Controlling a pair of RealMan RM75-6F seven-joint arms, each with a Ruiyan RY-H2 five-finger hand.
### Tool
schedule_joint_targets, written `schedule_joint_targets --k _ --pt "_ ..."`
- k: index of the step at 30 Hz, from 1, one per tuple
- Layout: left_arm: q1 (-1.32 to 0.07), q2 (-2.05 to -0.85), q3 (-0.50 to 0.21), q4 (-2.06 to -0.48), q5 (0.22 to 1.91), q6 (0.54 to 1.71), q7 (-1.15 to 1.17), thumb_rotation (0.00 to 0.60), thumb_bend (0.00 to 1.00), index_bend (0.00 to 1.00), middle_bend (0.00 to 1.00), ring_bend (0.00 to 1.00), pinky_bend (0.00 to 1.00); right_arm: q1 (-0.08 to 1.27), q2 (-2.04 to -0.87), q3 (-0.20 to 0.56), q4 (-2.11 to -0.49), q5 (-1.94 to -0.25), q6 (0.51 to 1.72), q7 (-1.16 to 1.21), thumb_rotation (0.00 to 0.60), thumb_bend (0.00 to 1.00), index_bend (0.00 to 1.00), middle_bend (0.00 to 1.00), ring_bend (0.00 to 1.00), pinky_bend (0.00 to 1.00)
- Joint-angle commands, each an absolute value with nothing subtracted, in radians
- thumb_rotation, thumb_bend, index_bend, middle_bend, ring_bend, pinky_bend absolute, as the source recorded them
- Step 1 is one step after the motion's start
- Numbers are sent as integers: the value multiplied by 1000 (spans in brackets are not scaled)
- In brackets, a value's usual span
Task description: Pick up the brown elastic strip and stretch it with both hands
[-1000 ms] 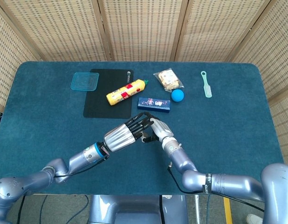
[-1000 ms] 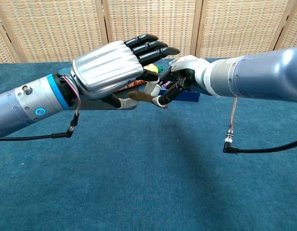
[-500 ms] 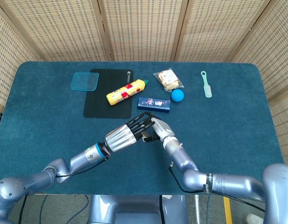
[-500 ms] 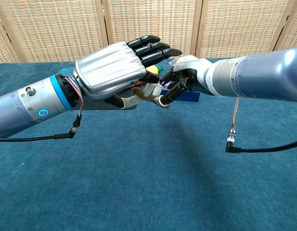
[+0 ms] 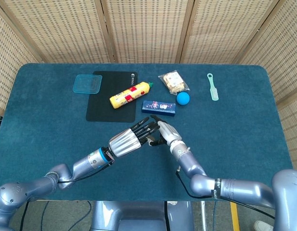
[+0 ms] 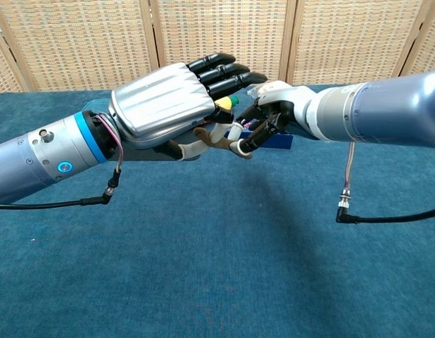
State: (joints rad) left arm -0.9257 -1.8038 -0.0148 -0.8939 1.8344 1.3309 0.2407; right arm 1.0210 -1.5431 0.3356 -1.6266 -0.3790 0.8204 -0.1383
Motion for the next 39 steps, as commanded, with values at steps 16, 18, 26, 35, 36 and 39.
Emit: schedule_joint_targets --k 16,18,26,35,36,39 --pt "-868 -1743 -4 -900 1812 1389 210 600 574 787 0 0 0 991 -1517 343 -1618 -428 829 -103 600 572 765 89 0 0" --pt "-856 -1731 0 -905 1808 1397 204 600 574 788 0 0 0 988 -1514 344 -1619 -432 833 -102 600 572 765 90 0 0" --pt "-780 -1656 30 -910 1792 1441 179 600 576 790 0 0 0 974 -1494 347 -1622 -452 859 -103 600 572 766 95 0 0" --pt "-662 -1580 63 -828 1761 1516 101 600 577 790 0 0 0 951 -1462 349 -1634 -468 882 -102 600 573 766 95 0 0" --pt "-643 -1572 65 -809 1750 1521 88 600 577 791 0 0 0 948 -1458 349 -1635 -469 884 -102 600 573 766 95 0 0" --pt "-604 -1558 70 -755 1729 1529 55 600 577 791 0 0 0 940 -1449 346 -1641 -474 889 -103 600 573 766 95 0 0"
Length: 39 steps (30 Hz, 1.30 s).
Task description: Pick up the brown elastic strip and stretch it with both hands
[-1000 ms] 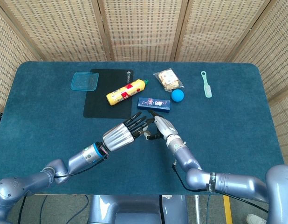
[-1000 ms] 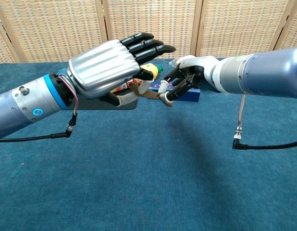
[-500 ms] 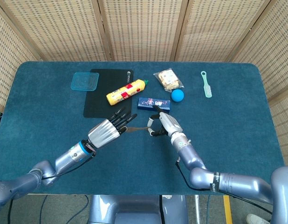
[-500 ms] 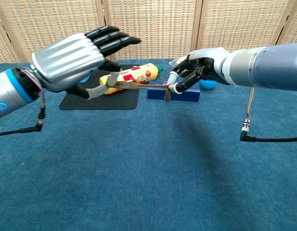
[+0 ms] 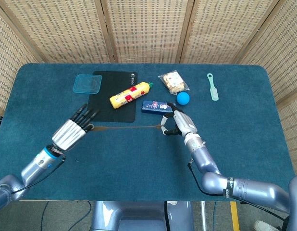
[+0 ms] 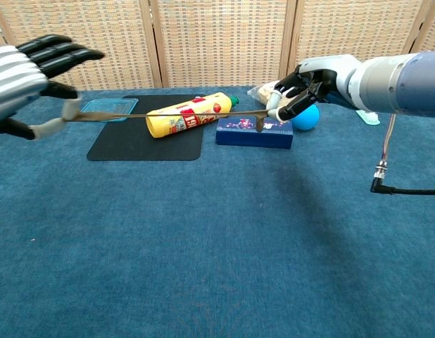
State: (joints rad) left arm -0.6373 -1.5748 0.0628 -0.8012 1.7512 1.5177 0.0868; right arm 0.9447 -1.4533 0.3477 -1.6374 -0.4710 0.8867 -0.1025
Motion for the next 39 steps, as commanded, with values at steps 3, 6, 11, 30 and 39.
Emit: schedule_joint_targets --k 3,6,11,30,39 --pt "-565 -1550 65 -681 1699 1531 7 600 578 791 0 0 0 932 -1441 342 -1648 -479 893 -103 600 573 767 95 0 0" --pt "-538 -1545 56 -617 1673 1530 -34 600 579 791 0 0 0 925 -1436 338 -1653 -485 896 -105 600 573 767 95 0 0" --pt "-501 -1531 41 -535 1634 1517 -82 600 579 791 0 0 0 915 -1427 331 -1659 -492 903 -108 600 573 767 95 0 0" --pt "-415 -1521 -24 -268 1517 1387 -259 600 580 791 0 0 0 842 -1340 324 -1668 -523 903 -73 600 573 768 95 0 0" --pt "-437 -1529 -68 -224 1468 1303 -323 600 581 791 0 0 0 758 -1237 308 -1656 -580 865 -4 600 575 769 95 0 0"
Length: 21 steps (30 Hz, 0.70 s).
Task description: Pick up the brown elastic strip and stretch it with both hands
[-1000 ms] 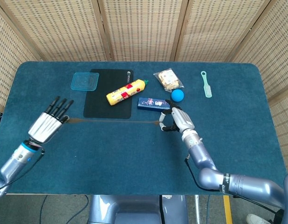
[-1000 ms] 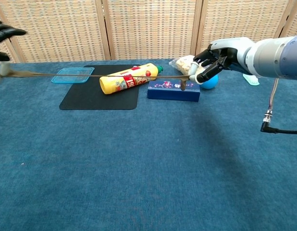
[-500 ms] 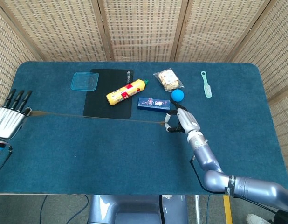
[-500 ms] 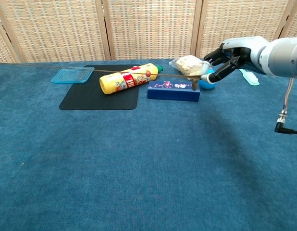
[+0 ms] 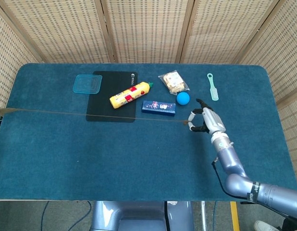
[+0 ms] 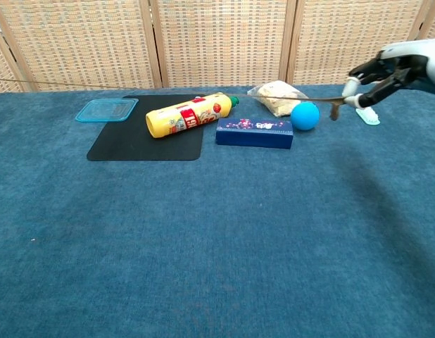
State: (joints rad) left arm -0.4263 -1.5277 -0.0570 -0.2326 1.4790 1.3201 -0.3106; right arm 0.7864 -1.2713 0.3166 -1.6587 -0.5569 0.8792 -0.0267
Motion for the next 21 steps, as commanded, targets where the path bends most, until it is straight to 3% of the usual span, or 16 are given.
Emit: schedule_joint_targets --k 1,21 --pt "-441 -1529 -71 -222 1465 1298 -326 600 580 791 0 0 0 745 -1221 304 -1656 -591 859 5 600 575 769 95 0 0" --pt "-510 -1537 -89 -225 1457 1260 -314 600 581 791 0 0 0 424 -929 259 -1627 -1014 742 432 600 576 770 95 0 0"
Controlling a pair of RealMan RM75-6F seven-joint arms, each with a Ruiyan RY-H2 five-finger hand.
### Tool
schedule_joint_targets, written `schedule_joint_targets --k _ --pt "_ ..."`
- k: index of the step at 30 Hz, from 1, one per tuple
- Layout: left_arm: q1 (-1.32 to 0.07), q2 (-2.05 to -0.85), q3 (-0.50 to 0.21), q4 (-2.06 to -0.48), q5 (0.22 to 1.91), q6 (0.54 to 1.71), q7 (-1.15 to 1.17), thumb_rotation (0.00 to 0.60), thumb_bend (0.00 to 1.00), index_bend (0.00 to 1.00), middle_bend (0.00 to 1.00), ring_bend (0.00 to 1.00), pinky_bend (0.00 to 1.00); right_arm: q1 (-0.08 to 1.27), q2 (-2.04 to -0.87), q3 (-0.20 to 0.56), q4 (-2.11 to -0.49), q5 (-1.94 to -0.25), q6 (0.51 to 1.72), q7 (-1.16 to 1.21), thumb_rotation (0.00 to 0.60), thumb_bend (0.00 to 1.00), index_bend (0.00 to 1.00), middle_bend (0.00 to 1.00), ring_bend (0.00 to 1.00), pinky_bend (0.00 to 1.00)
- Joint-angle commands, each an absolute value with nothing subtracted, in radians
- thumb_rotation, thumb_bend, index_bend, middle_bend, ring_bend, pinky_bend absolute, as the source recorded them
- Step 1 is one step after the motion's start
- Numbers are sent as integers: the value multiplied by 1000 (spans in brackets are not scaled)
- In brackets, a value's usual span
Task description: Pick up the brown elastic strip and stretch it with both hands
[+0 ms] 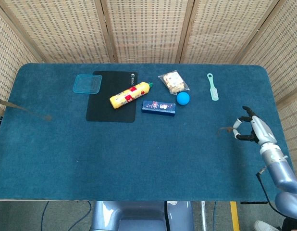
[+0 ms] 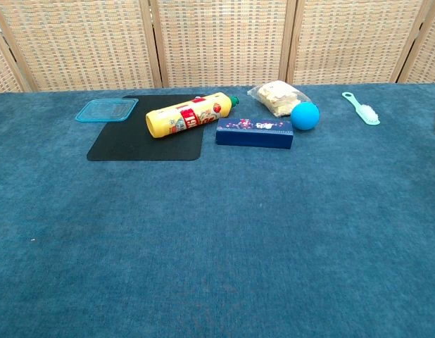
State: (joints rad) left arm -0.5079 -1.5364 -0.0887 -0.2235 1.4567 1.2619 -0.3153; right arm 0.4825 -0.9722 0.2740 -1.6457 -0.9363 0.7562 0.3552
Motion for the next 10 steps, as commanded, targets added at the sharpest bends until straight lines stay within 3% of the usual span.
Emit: schedule_joint_targets --k 1,10 --pt "-512 -1537 -89 -226 1456 1257 -312 600 581 791 0 0 0 409 -920 255 -1617 -1041 742 462 600 577 770 95 0 0" --pt "-516 -1543 -88 -232 1457 1253 -313 600 581 791 0 0 0 324 -868 224 -1542 -1234 753 697 600 576 771 96 0 0"
